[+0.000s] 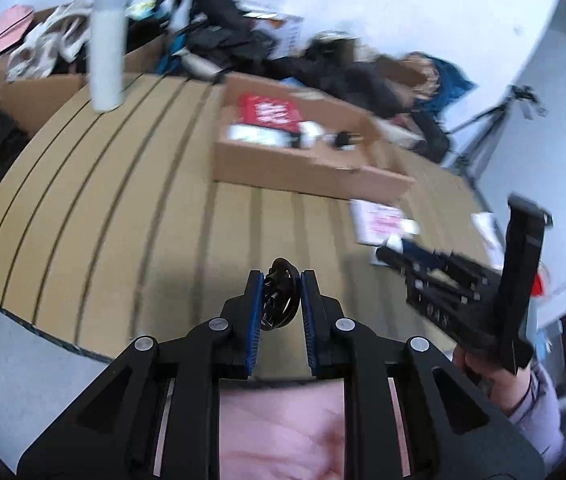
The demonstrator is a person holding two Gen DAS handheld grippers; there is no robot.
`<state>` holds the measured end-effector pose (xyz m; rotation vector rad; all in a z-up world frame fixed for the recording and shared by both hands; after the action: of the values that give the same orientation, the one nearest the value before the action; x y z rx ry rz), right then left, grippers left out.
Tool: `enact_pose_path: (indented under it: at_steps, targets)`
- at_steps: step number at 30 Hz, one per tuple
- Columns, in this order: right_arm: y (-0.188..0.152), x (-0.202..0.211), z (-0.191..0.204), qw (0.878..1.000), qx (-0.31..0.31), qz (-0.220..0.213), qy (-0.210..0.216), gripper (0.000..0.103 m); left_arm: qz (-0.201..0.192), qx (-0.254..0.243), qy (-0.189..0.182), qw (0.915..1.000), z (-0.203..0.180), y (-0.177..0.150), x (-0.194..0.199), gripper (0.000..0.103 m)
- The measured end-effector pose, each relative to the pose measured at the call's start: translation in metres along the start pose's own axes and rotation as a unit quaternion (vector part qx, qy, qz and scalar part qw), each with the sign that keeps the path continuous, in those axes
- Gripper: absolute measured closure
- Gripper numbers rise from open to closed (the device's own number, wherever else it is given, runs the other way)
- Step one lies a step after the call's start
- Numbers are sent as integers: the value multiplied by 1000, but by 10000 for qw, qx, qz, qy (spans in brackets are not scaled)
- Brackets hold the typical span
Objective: Organize objects
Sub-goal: 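Grasp the black cable with the left gripper while the right grasps a white round case, then drop the cable with the left gripper while the right drops the white case into the tray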
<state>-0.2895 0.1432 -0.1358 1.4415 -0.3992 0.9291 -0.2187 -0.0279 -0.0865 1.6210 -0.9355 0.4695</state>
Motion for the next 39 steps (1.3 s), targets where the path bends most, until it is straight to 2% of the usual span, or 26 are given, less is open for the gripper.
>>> enact_pose_path:
  at_steps: [4,8,12,14,16,18,20,22,24,25,26,28,30,33,35,36,37,39]
  targets:
    - [-43,71,-15,9988,-464,-75,109,71,50,-334,-569,9978,-54,-15,12,88]
    - [-64,98,-16,9984,-546,-107,26,71,249,-654,-811,9942,-92,-18,-6,88]
    - [-53,104,-20,9982,-546,-241,10,71,282,-682,-754,9944,-92,-3,-19,88]
    - [-38,102,-24,9980,-545,-292,112,71,175,-732,-726,9945,-84,25,-26,88]
    - [-8,95,-28,9978,-494,-394,216,71,65,-832,-642,9944,-75,59,-38,88]
    - [39,83,-33,9968,-393,-586,369,71,79,-767,-624,9951,-63,102,-60,88]
    - [78,63,-39,9969,-361,-554,427,71,196,-440,-662,9966,-47,144,-92,88]
    - [119,25,-46,9958,-568,-306,646,71,326,-272,-596,9973,-34,170,-127,88]
    - [145,-18,-55,9935,-822,63,783,71,489,-335,-387,9975,-25,182,-157,88]
    - [154,-43,-58,9941,-833,234,653,71,653,-286,-207,9972,-16,185,-177,89]
    - [157,-63,-59,9943,-824,407,543,71,806,-216,-137,9964,-9,184,-192,91]
    - [157,-103,-63,9902,-987,778,603,71,1086,8,-158,9940,2,179,-219,91]
    - [152,-135,-66,9856,-1170,1081,564,71,1112,126,-58,9937,9,174,-232,89]
    - [144,-156,-68,9831,-1267,1219,503,69,1103,43,-65,9939,14,167,-240,82]
    - [141,-163,-70,9820,-1309,1284,445,61,1007,-67,-18,9949,14,167,-235,78]
    - [141,-163,-72,9820,-1327,1258,483,54,970,-99,4,9952,14,167,-232,73]
    - [140,-162,-75,9816,-1374,1211,540,42,933,-105,12,9956,16,169,-227,70]
    - [140,-159,-82,9781,-1603,1153,661,28,827,-78,46,9965,20,175,-220,47]
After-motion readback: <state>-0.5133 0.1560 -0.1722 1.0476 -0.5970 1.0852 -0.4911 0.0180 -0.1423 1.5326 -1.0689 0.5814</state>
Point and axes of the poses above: each gripper's, at about its wrist camera, not at the fingertips, and x roughly against the way its jaws point, z to its left, y to its top, the point moved 4 cm from there along -x, roughly the way its jaws point, and after that the axes turned 7 degrees about -x, right-handed, at the moved point
